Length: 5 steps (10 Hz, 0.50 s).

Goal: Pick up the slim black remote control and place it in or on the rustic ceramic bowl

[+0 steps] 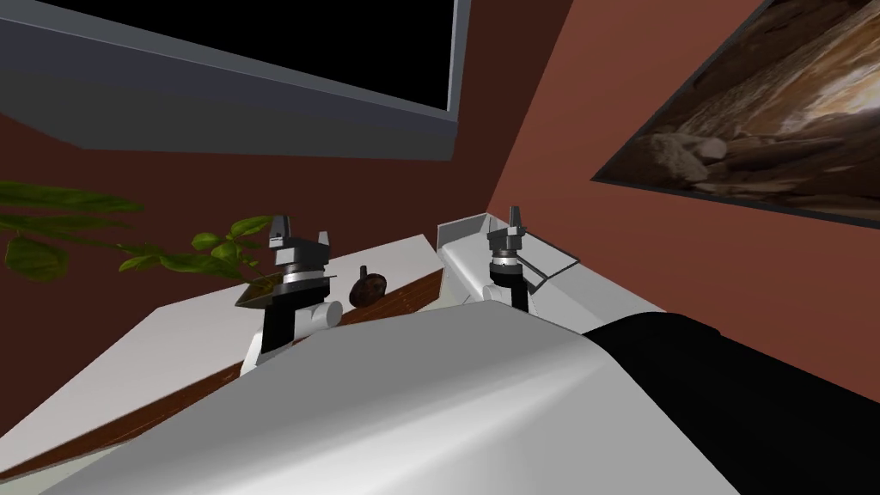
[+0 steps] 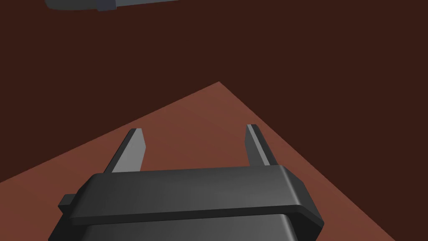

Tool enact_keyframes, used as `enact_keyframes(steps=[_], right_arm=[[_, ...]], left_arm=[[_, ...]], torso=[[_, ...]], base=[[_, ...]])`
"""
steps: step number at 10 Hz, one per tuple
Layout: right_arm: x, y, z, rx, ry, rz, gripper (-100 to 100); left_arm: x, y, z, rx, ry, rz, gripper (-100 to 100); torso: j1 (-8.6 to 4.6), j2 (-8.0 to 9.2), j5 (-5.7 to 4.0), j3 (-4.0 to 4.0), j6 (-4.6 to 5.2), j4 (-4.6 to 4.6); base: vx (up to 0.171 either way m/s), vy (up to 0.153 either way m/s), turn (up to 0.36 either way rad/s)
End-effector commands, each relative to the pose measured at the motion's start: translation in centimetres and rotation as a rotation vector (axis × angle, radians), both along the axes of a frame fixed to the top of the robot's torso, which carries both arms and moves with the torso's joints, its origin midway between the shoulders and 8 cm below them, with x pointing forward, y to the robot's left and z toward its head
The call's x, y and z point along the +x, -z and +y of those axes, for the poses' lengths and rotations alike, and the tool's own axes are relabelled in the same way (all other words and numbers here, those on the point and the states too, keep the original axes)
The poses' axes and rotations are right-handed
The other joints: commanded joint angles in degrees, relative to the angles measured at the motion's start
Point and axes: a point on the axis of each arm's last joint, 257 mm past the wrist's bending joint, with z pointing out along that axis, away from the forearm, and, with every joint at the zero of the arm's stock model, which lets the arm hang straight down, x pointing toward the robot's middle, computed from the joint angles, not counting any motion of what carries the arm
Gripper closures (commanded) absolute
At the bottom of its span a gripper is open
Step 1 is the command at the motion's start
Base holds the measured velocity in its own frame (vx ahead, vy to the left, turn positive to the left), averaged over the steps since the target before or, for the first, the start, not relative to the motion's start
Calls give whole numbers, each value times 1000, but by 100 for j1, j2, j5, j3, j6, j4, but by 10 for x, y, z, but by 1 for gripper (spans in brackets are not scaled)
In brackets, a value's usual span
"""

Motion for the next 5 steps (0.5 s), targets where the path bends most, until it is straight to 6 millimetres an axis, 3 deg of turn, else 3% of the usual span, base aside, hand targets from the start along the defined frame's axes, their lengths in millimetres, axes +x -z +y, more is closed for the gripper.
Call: enact_keyframes(steps=[1, 5], right_arm=[[0, 0, 0, 0, 0, 0, 0], [0, 0, 0, 0, 0, 0, 0]], left_arm=[[6, 6, 7, -28, 10, 24, -100], [26, 29, 31, -115, 20, 111, -100]], torso=[[0, 0, 0, 0, 0, 0], [2, -2, 1, -1, 0, 0]], base=[[-23, 29, -140], [-23, 31, -189]])
